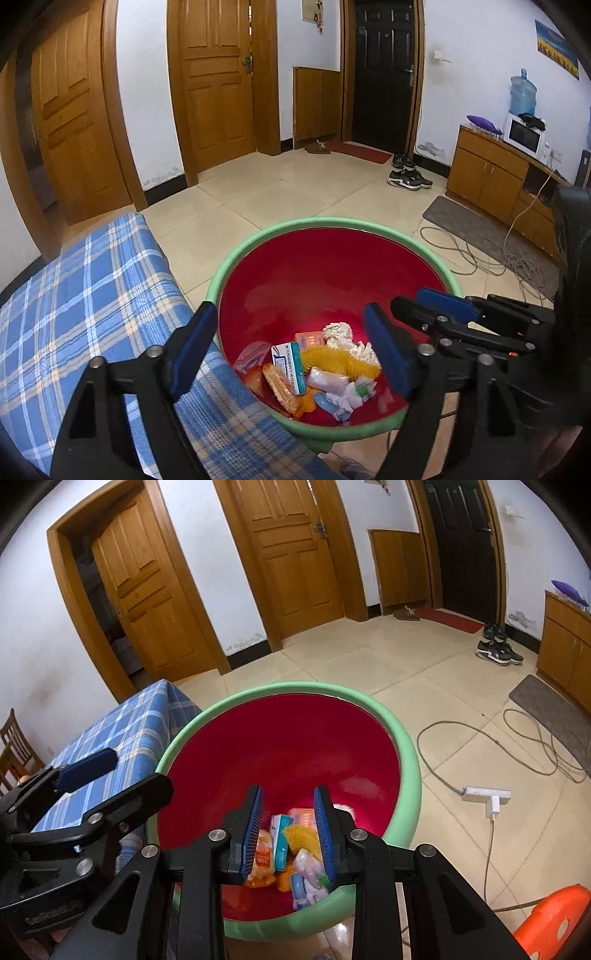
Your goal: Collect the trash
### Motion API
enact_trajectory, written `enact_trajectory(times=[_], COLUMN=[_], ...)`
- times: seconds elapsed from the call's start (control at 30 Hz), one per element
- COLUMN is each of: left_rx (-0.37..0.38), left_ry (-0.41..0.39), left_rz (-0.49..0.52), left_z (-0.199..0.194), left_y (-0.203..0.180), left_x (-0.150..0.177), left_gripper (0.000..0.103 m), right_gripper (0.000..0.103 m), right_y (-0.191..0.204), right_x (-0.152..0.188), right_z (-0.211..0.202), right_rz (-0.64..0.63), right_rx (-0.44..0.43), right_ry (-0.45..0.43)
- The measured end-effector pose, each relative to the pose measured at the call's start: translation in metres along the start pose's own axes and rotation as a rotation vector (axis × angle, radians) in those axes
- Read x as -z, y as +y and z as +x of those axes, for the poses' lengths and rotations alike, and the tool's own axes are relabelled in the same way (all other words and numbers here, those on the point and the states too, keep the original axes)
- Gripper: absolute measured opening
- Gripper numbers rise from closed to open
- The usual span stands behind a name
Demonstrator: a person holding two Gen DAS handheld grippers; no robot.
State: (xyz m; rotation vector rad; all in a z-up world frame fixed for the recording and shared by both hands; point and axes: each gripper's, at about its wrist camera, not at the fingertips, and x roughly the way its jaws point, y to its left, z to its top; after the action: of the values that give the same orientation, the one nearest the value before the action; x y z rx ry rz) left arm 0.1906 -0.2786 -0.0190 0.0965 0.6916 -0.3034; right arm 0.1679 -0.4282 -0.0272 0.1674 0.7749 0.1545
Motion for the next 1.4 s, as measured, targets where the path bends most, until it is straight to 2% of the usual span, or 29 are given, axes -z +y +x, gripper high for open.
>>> enact_trajectory(times=[0.4, 0.5, 0.73, 0.77, 0.8, 0.83, 0.87, 0.9, 0.93, 1.07, 1.13, 1.17, 1.27, 1.4], left_rx=[0.001, 0.009, 0.019, 0.019, 0.019, 0.023, 0.03, 0.04, 0.045, 0.052, 0.049, 0.053, 0.05, 0.024], left_ry=[-0.008, -0.006, 0.003, 0.004, 0.004, 0.005, 0.006, 0.007, 0.007, 0.01, 0.017, 0.022, 0.036, 0.03], left_rz=[-0.029, -0.037, -0.065, -0.07, -0.077, -0.091, -0.102, -0.112, -0.121, -0.135, -0.132, -0.129, -0.108, -0.065], left_z=[0.0, -0.001, 0.001, 0.001, 0.001, 0.002, 0.002, 0.002, 0.001, 0.001, 0.003, 0.003, 0.003, -0.003], left_y=[0.007, 0.008, 0.014, 0.015, 0.016, 0.019, 0.021, 0.023, 0.025, 0.027, 0.025, 0.024, 0.018, 0.009], left_x=[0.0, 0.001, 0.001, 0.001, 0.001, 0.002, 0.002, 0.003, 0.003, 0.004, 0.005, 0.005, 0.006, 0.003], left_gripper=[0.095, 0.096, 0.096, 0.096, 0.096, 0.096, 0.097, 0.098, 0.099, 0.099, 0.099, 0.099, 0.099, 0.1], right_gripper=[0.024, 0.02, 0.022, 0.024, 0.033, 0.054, 0.065, 0.075, 0.079, 0.085, 0.093, 0.103, 0.103, 0.103], right_y=[-0.004, -0.003, 0.002, 0.003, 0.003, 0.001, -0.001, -0.003, -0.003, -0.003, 0.003, 0.007, 0.019, 0.022], right_x=[0.0, 0.0, 0.0, 0.0, 0.0, 0.0, -0.001, -0.001, -0.002, -0.001, 0.0, 0.0, 0.0, 0.003], right_z=[0.0, 0.001, 0.001, 0.001, 0.002, 0.003, 0.004, 0.003, 0.002, 0.002, 0.002, 0.001, -0.001, -0.002], right_rz=[0.015, 0.015, -0.021, -0.027, -0.027, -0.019, -0.009, -0.005, -0.007, -0.014, -0.06, -0.085, -0.137, -0.138], right_rx=[-0.031, -0.041, -0.023, -0.018, -0.008, 0.013, 0.037, 0.045, 0.045, 0.035, 0.058, 0.066, 0.083, 0.089], right_ry=[0.0, 0.004, -0.003, -0.002, 0.001, 0.005, 0.009, -0.003, -0.013, -0.023, -0.031, -0.039, -0.061, -0.044])
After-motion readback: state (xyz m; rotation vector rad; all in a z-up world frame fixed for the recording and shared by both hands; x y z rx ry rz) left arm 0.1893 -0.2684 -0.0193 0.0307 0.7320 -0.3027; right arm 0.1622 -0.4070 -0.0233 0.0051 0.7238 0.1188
